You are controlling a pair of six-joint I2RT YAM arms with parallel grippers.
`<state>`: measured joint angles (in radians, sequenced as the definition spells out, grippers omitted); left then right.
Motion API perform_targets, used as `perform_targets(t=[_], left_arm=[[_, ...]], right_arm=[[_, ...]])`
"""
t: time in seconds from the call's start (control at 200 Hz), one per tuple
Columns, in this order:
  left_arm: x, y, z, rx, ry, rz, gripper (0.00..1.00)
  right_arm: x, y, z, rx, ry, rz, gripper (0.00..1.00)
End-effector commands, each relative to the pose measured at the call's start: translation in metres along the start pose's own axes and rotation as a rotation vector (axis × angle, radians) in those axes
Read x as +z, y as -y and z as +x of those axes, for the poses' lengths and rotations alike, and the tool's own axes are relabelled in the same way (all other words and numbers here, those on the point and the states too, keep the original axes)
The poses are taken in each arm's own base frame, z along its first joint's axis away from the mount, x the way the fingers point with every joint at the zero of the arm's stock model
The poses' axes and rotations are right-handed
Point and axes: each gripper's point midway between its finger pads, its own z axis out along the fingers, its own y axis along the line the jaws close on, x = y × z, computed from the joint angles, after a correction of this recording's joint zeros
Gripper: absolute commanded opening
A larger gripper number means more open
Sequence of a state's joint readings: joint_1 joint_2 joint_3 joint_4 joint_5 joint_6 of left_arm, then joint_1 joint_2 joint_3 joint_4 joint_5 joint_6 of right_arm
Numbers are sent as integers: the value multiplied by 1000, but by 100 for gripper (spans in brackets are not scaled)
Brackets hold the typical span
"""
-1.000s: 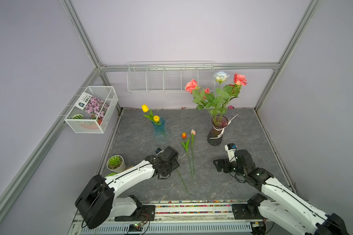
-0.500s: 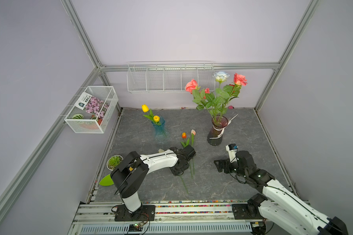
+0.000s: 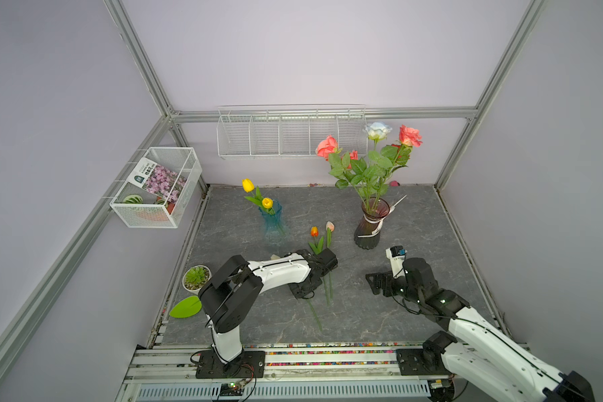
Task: Arrange the flowers in different vases according to their variety
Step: Pick up the flower at the center of the board.
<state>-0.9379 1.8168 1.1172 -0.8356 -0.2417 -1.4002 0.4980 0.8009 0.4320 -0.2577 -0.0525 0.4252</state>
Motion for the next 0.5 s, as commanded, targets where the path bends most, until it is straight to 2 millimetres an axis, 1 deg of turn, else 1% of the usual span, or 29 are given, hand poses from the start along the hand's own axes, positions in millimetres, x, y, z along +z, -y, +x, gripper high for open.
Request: perform_targets(t=[0.0, 0.11, 0.17, 0.255, 0.355, 0.42, 0.495], left_arm=[[23, -23, 0, 27, 32, -128, 18], [24, -18, 1, 37, 21, -108, 0], [21, -15, 1, 39, 18, -93, 0], [12, -9, -1, 38, 24, -59, 0], [-8, -1, -8, 37, 50, -5, 0], [-27, 4, -16, 34, 89, 36, 0], [-54, 9, -29, 28, 146, 88, 0]], right_arm=[[2, 2, 5, -19, -4, 6, 98], [2, 1, 4, -20, -6, 3, 98], [2, 1, 5, -19, -6, 5, 98], [2, 1, 4, -18, -5, 2, 98], [2, 0, 4, -19, -5, 0, 98], [2, 1, 4, -19, -6, 1, 98], [2, 1, 4, -19, -5, 2, 98]])
